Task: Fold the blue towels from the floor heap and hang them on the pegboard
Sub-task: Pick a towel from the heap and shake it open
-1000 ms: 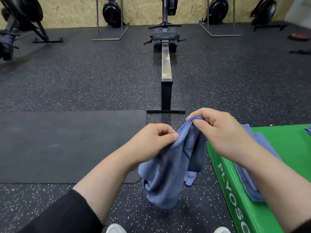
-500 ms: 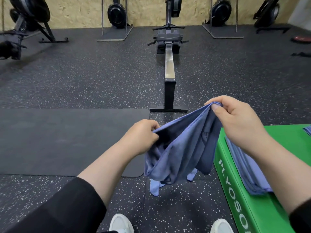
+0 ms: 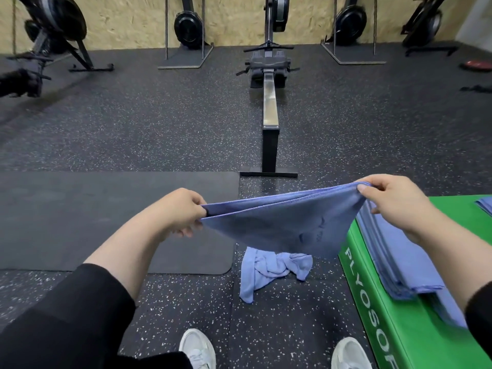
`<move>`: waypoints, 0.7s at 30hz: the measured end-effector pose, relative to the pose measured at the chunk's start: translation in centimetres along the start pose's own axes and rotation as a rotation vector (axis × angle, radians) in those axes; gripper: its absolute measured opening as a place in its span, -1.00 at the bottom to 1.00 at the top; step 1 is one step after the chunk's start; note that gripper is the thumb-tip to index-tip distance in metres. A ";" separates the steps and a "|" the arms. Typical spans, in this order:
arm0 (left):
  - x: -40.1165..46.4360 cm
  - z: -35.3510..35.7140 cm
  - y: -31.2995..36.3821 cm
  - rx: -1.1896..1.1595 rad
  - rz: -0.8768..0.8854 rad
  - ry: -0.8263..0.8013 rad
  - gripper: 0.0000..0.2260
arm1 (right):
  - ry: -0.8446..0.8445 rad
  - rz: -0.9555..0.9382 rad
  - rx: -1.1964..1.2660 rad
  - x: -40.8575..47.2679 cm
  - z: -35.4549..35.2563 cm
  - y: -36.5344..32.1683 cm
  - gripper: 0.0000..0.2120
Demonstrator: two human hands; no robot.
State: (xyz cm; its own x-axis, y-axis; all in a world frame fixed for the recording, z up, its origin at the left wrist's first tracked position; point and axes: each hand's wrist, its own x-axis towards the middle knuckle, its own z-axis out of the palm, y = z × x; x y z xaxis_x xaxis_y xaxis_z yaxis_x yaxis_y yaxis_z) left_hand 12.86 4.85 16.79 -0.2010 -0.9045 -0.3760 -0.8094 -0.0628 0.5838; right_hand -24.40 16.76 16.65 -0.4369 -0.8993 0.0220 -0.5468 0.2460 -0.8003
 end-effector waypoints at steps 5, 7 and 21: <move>-1.4 -0.6 0.9 -0.343 -0.041 0.103 -0.81 | 0.000 0.043 0.063 -0.7 -0.4 -0.1 -0.82; -1.7 -0.8 1.4 -0.496 -0.076 0.128 -0.80 | -0.010 0.060 0.093 -0.8 -0.4 -0.3 -0.86; -2.3 -2.2 0.5 -0.289 0.238 0.118 -0.87 | 0.003 0.129 0.493 -2.2 -1.2 -2.7 -0.87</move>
State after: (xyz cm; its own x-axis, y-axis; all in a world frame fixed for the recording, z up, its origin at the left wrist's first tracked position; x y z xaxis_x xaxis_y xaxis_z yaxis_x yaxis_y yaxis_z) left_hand 14.11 5.98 19.49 -0.2857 -0.9494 -0.1303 -0.5559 0.0534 0.8296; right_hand -22.81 18.52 19.53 -0.4814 -0.8714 -0.0946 -0.0861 0.1544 -0.9843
